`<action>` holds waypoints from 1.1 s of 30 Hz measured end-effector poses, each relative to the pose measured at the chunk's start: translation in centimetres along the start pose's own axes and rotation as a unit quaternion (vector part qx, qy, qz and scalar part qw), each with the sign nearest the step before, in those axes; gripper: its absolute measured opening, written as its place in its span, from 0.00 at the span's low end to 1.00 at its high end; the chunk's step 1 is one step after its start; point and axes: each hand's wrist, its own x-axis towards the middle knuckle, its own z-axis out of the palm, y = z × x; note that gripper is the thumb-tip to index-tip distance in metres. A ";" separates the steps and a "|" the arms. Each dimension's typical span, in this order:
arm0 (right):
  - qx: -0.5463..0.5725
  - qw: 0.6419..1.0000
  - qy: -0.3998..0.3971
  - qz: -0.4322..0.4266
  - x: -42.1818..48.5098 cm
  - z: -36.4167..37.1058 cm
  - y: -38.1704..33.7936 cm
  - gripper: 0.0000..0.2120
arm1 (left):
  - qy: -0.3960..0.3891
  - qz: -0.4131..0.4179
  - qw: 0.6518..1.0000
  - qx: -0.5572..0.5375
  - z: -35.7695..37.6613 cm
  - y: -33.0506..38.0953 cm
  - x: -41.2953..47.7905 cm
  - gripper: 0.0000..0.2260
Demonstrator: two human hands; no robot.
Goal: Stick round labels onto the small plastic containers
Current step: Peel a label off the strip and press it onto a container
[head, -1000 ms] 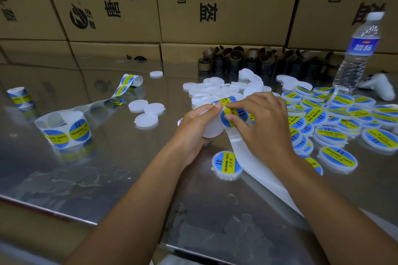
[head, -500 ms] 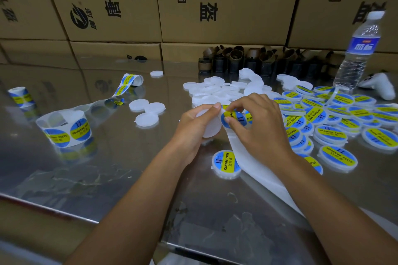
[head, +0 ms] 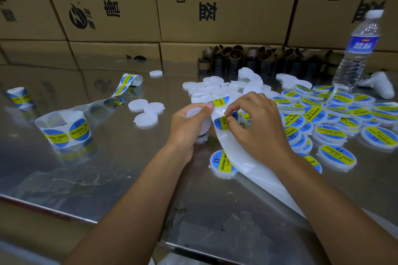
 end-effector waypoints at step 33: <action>0.459 0.868 0.027 0.188 1.1 -1.1 -0.6 0.14 | -0.072 -0.047 0.981 -0.175 -0.1 0.6 0.3 0.14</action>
